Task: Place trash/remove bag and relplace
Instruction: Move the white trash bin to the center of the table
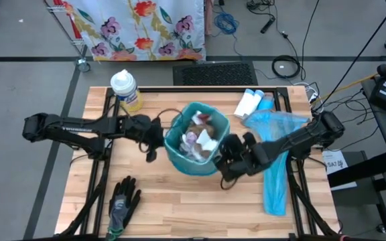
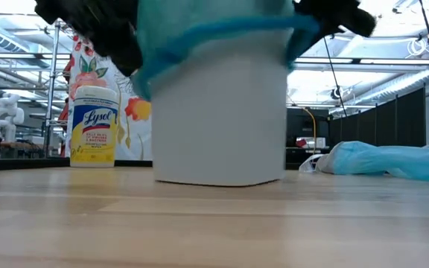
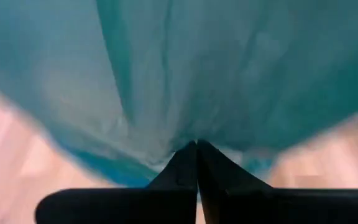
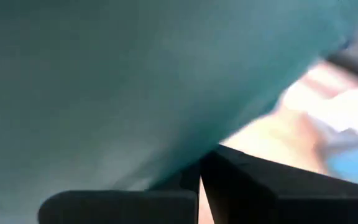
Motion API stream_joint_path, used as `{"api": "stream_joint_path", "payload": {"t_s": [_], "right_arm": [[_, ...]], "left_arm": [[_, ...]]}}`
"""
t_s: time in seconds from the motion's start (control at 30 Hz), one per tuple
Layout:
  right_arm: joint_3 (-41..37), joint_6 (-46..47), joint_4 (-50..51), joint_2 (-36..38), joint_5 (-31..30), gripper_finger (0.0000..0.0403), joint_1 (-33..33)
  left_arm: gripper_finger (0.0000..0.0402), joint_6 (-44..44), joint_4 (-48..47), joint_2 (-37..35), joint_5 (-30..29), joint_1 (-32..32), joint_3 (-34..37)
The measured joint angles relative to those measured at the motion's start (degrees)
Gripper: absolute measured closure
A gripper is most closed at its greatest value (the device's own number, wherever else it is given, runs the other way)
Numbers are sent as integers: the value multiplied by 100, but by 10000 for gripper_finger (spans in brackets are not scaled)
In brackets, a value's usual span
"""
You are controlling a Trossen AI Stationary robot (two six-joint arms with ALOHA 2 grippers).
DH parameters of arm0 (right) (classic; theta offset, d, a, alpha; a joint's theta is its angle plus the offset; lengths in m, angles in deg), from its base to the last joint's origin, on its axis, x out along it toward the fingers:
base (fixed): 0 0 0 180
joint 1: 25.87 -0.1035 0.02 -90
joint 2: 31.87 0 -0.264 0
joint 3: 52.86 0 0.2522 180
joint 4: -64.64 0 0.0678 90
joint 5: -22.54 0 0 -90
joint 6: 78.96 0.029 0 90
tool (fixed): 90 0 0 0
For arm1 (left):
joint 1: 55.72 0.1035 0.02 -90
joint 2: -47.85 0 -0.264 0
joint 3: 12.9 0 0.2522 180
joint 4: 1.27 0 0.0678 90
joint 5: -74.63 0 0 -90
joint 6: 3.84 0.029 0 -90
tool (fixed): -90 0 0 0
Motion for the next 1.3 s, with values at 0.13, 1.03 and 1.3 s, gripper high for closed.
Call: {"api": "stream_joint_path", "payload": {"t_s": [0.13,1.03,1.3], "right_arm": [[0,-1158,-22,231,75,403,539],[-2451,1128,7,3278,1441,403,301],[-4636,785,-3456,4146,1017,403,1089]], "left_arm": [[401,-125,345,-7,-61,-441,-33],[401,-1329,517,-30,-1414,-794,-44],[401,-1928,-152,-30,-1503,-866,-44]]}}
